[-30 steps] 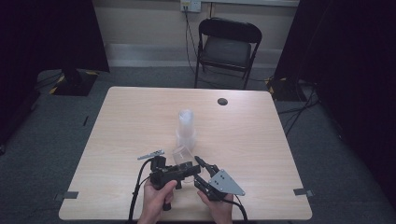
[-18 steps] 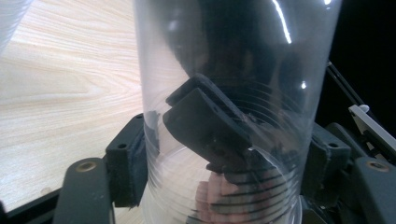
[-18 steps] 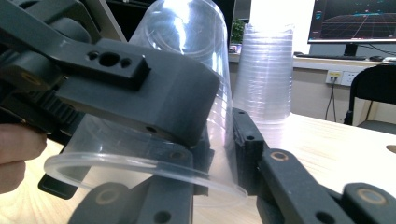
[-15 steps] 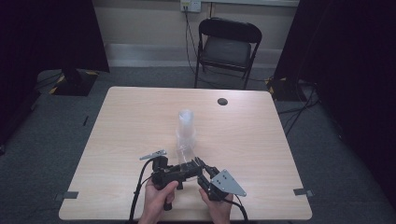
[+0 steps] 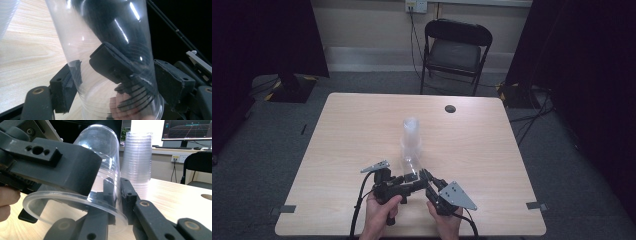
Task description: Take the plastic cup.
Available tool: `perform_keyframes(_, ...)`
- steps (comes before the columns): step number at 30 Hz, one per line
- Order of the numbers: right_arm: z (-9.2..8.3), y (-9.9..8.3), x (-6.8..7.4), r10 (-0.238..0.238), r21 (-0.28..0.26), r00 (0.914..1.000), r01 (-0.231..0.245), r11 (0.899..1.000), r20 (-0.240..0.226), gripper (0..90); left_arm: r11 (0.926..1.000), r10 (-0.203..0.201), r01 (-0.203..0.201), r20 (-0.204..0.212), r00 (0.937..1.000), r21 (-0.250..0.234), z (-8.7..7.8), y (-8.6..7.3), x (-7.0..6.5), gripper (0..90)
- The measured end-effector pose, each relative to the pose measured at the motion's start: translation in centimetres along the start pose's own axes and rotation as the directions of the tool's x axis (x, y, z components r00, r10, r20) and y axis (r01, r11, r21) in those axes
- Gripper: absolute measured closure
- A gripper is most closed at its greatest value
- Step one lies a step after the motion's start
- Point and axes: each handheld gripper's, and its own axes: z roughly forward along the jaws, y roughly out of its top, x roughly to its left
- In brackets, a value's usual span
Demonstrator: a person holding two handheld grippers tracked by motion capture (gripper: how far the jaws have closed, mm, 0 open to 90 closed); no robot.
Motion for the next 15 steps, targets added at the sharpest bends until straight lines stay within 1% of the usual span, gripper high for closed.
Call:
perform_keyframes(1,-0.01,0.01,0.01,-0.001,-0.001,1.0,0.001,1.0,0.003,86.1,1.0,-0.001,0.001,0.001,1.0,-0.005,0.03,-0.03,-0.01,24.2)
perform_keyframes(6,-0.06,0.03,-0.02,0.004,0.008,1.0,-0.004,1.0,0.003,86.5,0.9997,0.025,-0.025,-0.011,0.9996,-0.005,-0.02,-0.05,-0.09,23.6)
perform_keyframes(7,-0.09,0.03,-0.03,0.008,0.016,1.0,-0.008,1.0,0.002,86.4,0.9996,0.027,-0.027,-0.014,0.9996,-0.005,0.0,-0.07,-0.14,23.6)
perform_keyframes(11,-0.08,-0.03,-0.07,0.01,0.016,0.9999,-0.01,1.0,0.002,86.5,0.9994,0.034,-0.035,-0.021,0.9992,-0.006,-0.02,-0.07,-0.24,23.5)
perform_keyframes(15,-0.13,-0.01,-0.11,0.013,0.013,0.9999,-0.013,1.0,0.01,86.8,0.9992,0.038,-0.038,-0.019,0.9991,-0.007,-0.09,-0.01,-0.28,23.3)
